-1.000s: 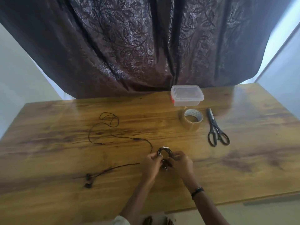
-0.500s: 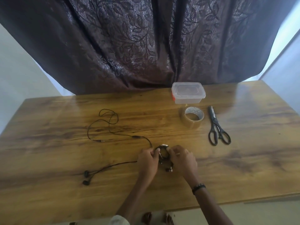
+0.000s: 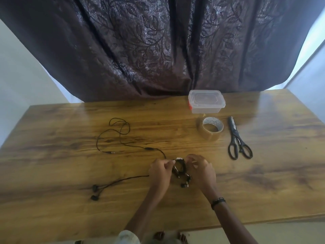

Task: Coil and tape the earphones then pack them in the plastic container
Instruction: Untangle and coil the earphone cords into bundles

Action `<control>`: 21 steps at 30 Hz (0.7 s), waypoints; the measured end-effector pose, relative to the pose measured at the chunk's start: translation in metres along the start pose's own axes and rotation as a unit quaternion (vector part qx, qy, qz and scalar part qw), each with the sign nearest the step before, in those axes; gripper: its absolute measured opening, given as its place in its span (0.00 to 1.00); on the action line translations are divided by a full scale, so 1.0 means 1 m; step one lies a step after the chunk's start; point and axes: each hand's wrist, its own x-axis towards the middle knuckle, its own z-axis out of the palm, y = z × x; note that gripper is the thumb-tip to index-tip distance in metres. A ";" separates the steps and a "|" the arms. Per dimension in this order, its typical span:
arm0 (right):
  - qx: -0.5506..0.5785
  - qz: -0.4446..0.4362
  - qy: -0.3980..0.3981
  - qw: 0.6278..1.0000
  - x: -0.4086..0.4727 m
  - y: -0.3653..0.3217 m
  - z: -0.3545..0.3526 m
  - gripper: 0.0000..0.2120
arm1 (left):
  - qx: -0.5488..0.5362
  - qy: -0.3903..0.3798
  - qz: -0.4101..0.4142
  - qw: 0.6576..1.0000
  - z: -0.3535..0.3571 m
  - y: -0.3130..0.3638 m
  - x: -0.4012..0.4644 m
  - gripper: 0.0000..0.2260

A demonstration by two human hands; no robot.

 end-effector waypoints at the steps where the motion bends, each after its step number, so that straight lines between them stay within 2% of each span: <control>1: 0.004 -0.011 0.012 1.000 0.000 -0.003 -0.001 0.07 | -0.011 0.002 0.015 1.000 -0.005 -0.002 -0.002 0.08; 4: 0.013 -0.065 0.032 0.997 0.001 -0.015 0.002 0.07 | 0.020 0.024 0.059 0.998 -0.030 -0.021 -0.008 0.11; 6: 0.012 -0.103 0.020 0.994 0.000 -0.028 0.010 0.06 | 0.046 0.040 0.061 0.996 -0.055 -0.045 -0.012 0.11; 11: 0.039 -0.186 -0.071 0.979 0.002 -0.067 0.045 0.06 | 0.082 0.069 0.027 0.994 -0.112 -0.097 -0.017 0.10; 15: -0.003 -0.200 -0.130 0.971 0.016 -0.102 0.082 0.08 | 0.067 0.088 0.011 0.994 -0.133 -0.110 -0.004 0.09; 21: -0.079 -0.213 -0.167 0.959 0.043 -0.132 0.130 0.13 | 0.091 0.109 0.011 0.990 -0.147 -0.115 0.023 0.10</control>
